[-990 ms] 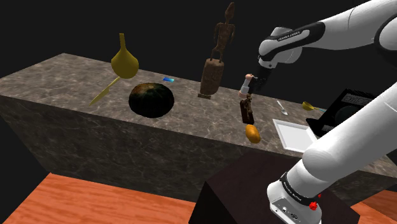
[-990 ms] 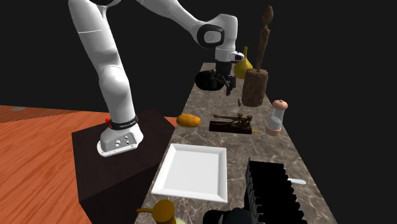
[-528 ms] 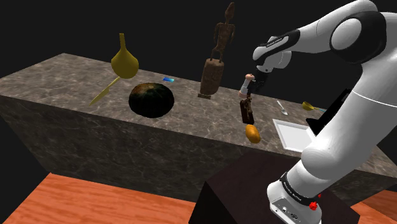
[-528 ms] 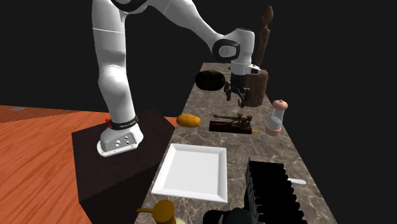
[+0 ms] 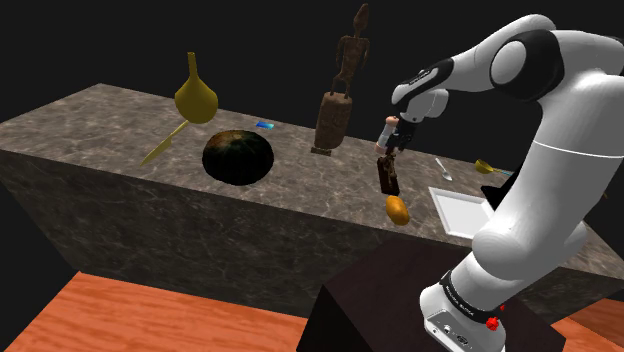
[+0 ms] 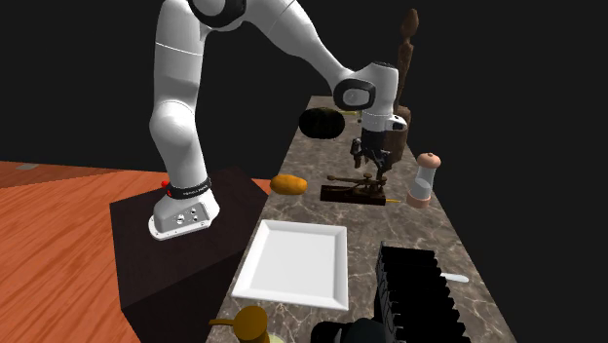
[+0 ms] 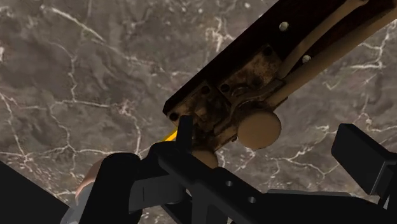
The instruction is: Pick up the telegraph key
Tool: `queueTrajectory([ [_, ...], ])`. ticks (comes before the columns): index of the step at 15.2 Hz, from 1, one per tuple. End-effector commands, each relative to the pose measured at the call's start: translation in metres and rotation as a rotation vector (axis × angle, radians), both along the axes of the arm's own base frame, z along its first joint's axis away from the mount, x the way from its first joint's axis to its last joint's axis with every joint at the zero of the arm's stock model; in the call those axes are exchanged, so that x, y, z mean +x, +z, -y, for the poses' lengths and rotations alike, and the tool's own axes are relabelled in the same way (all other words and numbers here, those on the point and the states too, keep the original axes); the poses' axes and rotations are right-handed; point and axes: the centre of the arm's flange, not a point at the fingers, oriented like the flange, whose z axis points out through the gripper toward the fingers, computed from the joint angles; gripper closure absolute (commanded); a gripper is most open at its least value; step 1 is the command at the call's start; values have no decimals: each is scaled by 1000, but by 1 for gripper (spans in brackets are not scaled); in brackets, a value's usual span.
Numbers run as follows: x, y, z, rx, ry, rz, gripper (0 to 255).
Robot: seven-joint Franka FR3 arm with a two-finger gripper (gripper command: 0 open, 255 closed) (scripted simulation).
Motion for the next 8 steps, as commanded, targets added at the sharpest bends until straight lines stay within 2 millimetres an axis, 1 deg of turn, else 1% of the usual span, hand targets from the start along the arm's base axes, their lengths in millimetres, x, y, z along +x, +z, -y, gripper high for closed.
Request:
queueTrajectory([
  [1, 0, -11, 0, 0, 0, 0, 0],
  [3, 0, -14, 0, 0, 0, 0, 0],
  [4, 1, -14, 0, 0, 0, 0, 255],
  [8, 1, -14, -1, 0, 0, 0, 255],
])
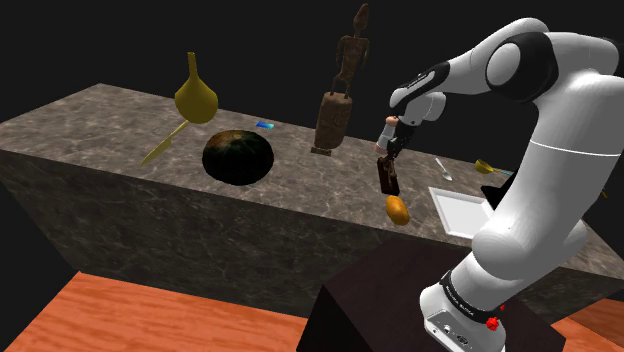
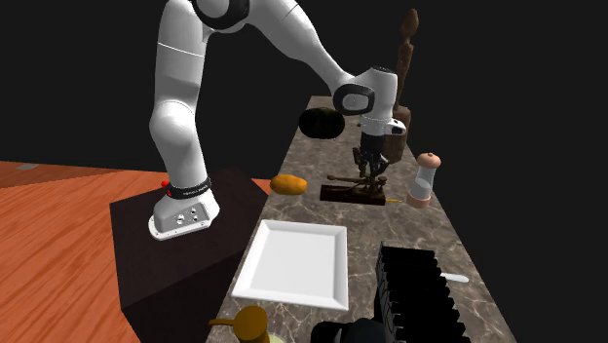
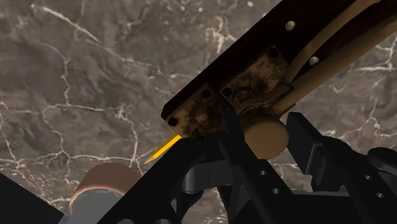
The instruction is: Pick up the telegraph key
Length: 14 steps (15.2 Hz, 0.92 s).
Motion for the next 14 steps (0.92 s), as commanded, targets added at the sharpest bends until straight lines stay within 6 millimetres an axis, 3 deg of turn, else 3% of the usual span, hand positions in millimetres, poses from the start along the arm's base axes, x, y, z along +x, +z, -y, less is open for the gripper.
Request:
queueTrajectory([
  [1, 0, -1, 0, 0, 0, -1, 255],
  [5, -1, -1, 0, 0, 1, -1, 255],
  [14, -1, 47, 0, 0, 1, -1, 255],
])
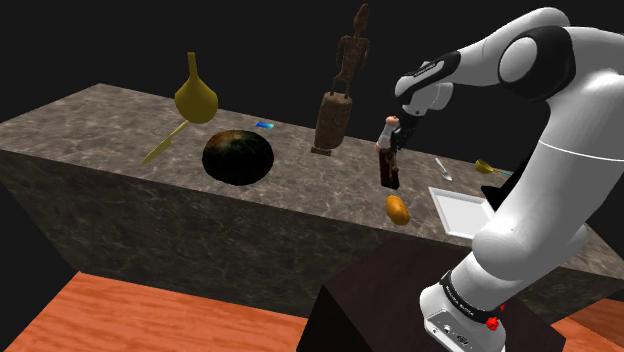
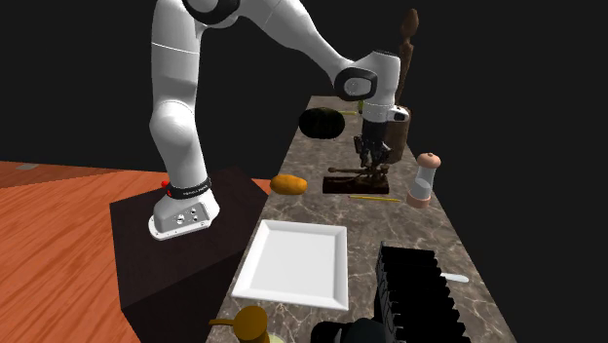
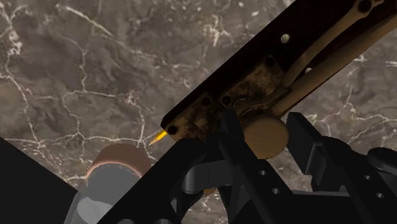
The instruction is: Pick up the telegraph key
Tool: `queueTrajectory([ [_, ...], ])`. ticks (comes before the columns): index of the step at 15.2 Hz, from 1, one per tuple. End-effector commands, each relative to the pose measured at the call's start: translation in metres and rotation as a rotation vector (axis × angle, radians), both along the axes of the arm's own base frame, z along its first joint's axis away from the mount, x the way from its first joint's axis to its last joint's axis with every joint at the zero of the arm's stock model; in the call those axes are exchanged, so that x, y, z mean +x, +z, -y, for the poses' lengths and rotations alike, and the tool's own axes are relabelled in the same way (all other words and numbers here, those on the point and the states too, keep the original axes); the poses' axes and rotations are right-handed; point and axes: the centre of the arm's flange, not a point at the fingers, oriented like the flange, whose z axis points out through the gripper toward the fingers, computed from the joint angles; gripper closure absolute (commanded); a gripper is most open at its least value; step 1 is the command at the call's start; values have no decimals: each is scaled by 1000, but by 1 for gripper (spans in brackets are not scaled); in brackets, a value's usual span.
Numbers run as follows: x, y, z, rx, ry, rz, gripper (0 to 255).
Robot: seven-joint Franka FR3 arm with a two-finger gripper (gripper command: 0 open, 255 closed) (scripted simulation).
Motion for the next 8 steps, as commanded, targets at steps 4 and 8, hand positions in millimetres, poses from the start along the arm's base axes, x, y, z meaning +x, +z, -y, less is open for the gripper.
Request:
queueTrajectory([
  [4, -1, 27, 1, 0, 0, 0, 255],
  [8, -1, 38, 1, 0, 0, 0, 255],
])
